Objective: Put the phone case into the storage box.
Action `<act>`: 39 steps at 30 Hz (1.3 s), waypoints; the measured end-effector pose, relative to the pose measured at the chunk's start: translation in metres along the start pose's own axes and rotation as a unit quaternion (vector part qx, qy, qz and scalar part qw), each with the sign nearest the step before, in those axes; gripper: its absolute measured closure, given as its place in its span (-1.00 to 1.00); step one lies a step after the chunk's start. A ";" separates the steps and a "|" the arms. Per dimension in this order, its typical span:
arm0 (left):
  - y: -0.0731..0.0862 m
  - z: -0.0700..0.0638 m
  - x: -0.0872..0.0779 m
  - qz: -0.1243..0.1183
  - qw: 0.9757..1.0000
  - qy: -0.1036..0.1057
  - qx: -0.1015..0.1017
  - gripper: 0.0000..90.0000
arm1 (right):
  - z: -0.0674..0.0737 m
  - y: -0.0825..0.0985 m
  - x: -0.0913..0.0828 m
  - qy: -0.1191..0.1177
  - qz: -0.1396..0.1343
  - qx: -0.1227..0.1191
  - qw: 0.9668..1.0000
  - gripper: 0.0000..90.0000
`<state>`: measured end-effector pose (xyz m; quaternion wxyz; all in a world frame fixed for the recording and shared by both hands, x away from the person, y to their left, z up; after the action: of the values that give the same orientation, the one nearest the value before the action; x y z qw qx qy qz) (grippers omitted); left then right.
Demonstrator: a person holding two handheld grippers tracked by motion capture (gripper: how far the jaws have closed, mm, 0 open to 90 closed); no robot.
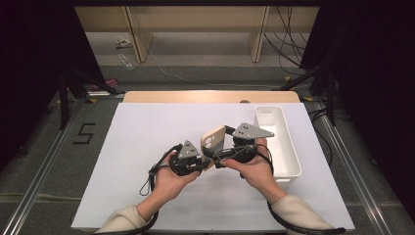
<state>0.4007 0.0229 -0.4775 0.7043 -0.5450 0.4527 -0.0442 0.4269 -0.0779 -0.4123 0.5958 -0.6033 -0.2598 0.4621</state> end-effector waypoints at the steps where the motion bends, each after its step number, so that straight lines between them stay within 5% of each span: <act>1: 0.000 0.000 0.000 -0.001 1.000 0.000 0.000 0.77 | 0.000 0.000 0.000 0.001 0.001 0.002 1.000 -1.00; 26: -0.001 -0.011 0.005 0.000 1.000 0.004 0.007 0.77 | -0.002 0.005 0.003 0.031 -0.003 0.008 0.999 -0.83; 39: -0.002 -0.011 0.004 -0.002 1.000 0.003 0.007 0.77 | 0.000 0.003 0.002 0.030 -0.008 -0.012 0.999 -0.71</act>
<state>0.3965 0.0120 -0.4779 0.7067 -0.5410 0.4532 -0.0502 0.4275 -0.0766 -0.4155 0.6001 -0.6216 -0.2523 0.4357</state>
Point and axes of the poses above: each handheld gripper's, and its own axes: x roughly forward along the jaws, y roughly out of its underside, z roughly to its left, the point moved 7 cm from there along x, roughly forward along the jaws, and after that the axes turned 8 degrees about -y, right-handed, at the moved point
